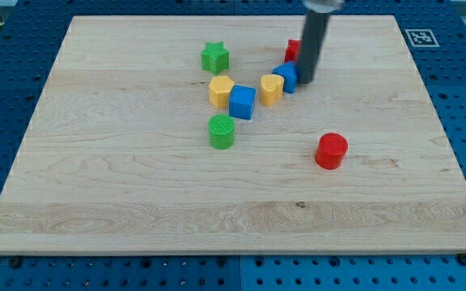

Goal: Nudge the green star a bit left

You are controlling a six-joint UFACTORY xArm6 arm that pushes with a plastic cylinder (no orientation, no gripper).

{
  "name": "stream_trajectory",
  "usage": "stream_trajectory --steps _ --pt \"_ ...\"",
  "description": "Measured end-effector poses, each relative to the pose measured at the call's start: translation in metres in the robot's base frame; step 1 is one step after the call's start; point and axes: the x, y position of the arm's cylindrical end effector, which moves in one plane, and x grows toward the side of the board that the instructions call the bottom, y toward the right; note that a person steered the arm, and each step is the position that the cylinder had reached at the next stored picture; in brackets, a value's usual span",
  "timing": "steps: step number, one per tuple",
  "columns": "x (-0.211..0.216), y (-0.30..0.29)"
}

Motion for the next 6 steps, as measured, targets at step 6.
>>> stream_trajectory --steps 6 --pt "-0.074 -0.063"
